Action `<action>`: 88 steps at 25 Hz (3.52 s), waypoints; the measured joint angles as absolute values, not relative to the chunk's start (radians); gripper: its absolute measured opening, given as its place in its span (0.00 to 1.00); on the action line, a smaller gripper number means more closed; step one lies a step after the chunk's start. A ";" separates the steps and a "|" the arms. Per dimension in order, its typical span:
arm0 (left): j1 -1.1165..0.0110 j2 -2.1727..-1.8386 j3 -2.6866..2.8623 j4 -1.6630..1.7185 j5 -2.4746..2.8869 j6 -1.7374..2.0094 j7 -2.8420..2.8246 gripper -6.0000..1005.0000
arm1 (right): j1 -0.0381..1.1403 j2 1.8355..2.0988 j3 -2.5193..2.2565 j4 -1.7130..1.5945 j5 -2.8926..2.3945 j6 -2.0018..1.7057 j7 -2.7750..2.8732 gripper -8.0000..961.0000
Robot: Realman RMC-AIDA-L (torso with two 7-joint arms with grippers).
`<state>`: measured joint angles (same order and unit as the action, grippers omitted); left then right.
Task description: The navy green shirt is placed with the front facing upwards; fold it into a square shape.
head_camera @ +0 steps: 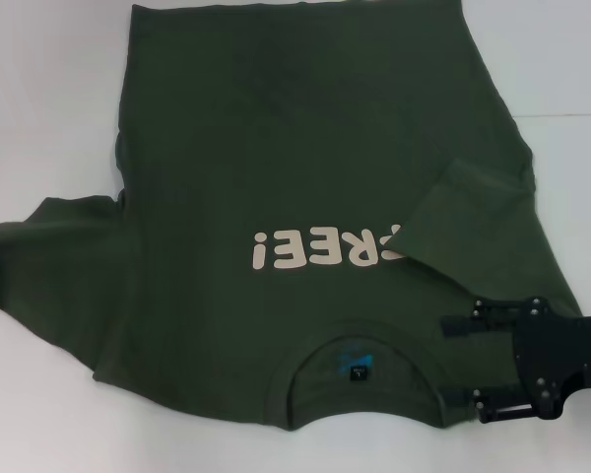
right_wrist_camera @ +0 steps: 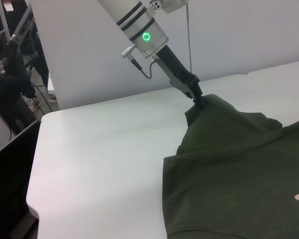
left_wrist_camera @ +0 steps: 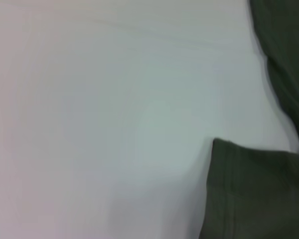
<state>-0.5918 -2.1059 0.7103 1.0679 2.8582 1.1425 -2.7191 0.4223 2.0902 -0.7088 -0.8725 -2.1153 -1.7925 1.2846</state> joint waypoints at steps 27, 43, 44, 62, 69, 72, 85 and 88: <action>-0.721 -2.155 0.865 0.898 2.489 1.187 -2.601 0.03 | 0.421 2.091 -0.710 -0.844 -2.115 -1.776 1.285 0.85; -0.740 -2.161 0.864 0.891 2.469 1.139 -2.600 0.04 | 0.425 2.091 -0.710 -0.829 -2.115 -1.772 1.285 0.85; -0.743 -2.161 0.865 0.890 2.467 1.139 -2.600 0.04 | 0.425 2.091 -0.710 -0.828 -2.115 -1.771 1.285 0.85; -0.759 -2.158 0.853 0.806 2.380 1.114 -2.600 0.17 | 0.421 2.091 -0.710 -0.816 -2.115 -1.764 1.278 0.85; -0.755 -2.144 0.851 0.787 2.294 1.114 -2.552 0.28 | 0.414 2.088 -0.699 -0.821 -2.113 -1.764 1.277 0.85; -0.750 -2.146 0.848 0.789 2.274 1.133 -2.444 0.36 | 0.409 2.085 -0.669 -0.846 -2.110 -1.763 1.282 0.85; -0.692 -2.117 0.695 0.794 2.169 1.566 -1.859 0.93 | 0.391 2.090 -0.666 -1.128 -2.156 -1.865 1.475 0.86; -0.670 -2.107 0.687 0.795 2.168 1.733 -1.732 0.93 | 0.388 2.090 -0.651 -1.162 -2.152 -1.912 1.474 0.86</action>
